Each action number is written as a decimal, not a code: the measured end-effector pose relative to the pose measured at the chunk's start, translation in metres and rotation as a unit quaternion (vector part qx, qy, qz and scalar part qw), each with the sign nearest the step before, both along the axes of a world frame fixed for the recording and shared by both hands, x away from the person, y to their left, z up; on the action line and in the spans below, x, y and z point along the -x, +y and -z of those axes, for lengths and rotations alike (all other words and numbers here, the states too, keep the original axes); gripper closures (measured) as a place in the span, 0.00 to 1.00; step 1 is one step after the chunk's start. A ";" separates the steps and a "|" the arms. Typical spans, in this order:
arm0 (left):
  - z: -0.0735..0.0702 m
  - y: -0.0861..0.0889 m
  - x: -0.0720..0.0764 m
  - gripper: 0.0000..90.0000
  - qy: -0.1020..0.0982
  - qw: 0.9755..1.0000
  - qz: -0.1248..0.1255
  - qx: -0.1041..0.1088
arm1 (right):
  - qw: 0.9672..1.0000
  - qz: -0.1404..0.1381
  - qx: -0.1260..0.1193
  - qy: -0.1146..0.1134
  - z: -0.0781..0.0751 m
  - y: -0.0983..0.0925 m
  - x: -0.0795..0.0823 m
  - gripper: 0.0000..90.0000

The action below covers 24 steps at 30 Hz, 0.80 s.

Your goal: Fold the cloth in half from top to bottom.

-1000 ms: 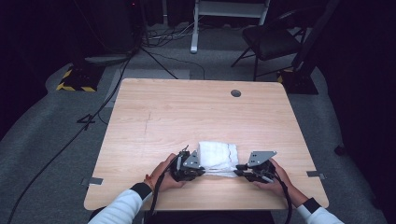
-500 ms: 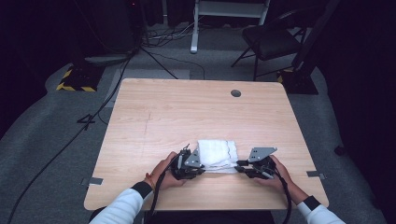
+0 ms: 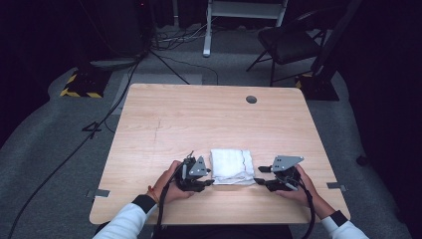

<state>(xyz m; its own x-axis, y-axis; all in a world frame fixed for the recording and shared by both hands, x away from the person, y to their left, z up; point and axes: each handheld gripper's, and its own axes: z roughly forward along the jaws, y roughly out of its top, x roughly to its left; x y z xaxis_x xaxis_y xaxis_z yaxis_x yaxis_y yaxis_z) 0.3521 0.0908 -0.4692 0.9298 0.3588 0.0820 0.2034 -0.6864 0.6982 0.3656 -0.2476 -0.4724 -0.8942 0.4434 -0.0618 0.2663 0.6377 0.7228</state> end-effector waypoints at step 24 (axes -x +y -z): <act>-0.007 0.039 0.021 0.24 -0.021 0.996 -0.088 -0.018 | 0.998 0.060 0.025 -0.025 -0.007 -0.019 0.014 0.36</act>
<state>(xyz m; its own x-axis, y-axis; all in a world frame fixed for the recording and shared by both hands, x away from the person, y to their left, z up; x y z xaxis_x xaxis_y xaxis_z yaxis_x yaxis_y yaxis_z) 0.3307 0.1302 -0.4623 0.8484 0.5117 0.1355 0.2937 -0.6680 0.6837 0.3512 -0.2670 -0.4656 -0.8302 0.5423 -0.1295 0.3079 0.6395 0.7044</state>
